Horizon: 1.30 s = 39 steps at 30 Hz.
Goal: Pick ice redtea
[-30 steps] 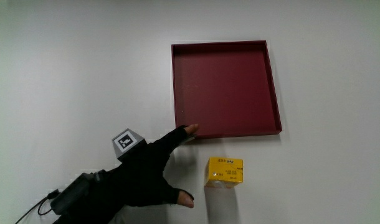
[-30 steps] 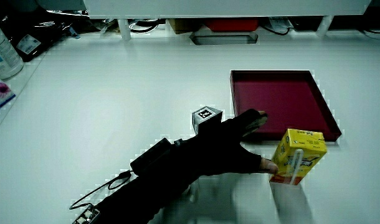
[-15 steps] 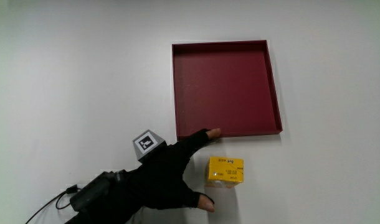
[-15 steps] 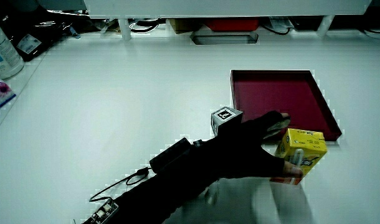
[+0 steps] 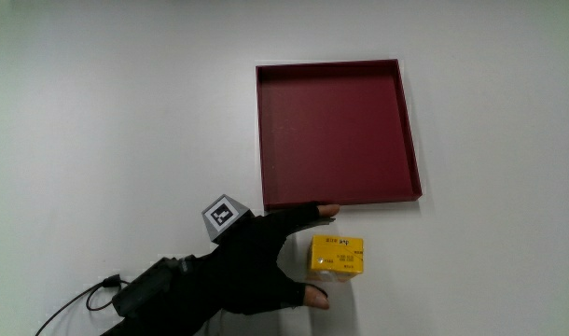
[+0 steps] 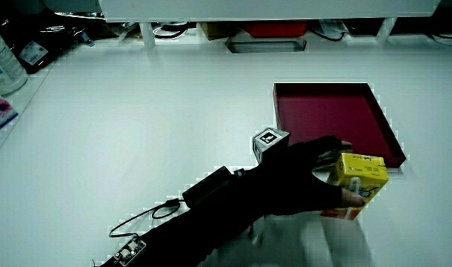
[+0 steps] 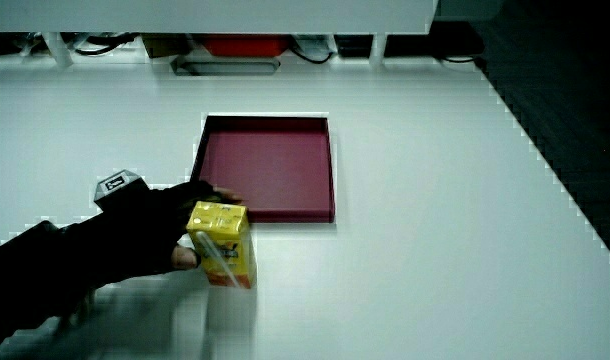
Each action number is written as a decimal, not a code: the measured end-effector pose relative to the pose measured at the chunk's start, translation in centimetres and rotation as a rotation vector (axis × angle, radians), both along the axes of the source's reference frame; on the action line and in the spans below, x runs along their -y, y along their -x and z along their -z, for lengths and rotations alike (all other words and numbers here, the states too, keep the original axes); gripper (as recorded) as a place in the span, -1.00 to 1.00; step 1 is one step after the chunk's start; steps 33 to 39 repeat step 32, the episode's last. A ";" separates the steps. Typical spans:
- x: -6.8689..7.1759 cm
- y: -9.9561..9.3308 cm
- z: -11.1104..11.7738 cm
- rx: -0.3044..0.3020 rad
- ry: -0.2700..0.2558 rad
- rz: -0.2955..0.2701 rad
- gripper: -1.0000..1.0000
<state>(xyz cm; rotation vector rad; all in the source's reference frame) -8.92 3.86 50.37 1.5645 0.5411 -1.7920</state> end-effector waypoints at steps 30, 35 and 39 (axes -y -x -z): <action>4.2 2.4 4.5 -0.080 -0.064 0.211 1.00; 4.9 2.8 4.7 -0.055 -0.073 0.247 1.00; 4.9 2.8 4.7 -0.055 -0.073 0.247 1.00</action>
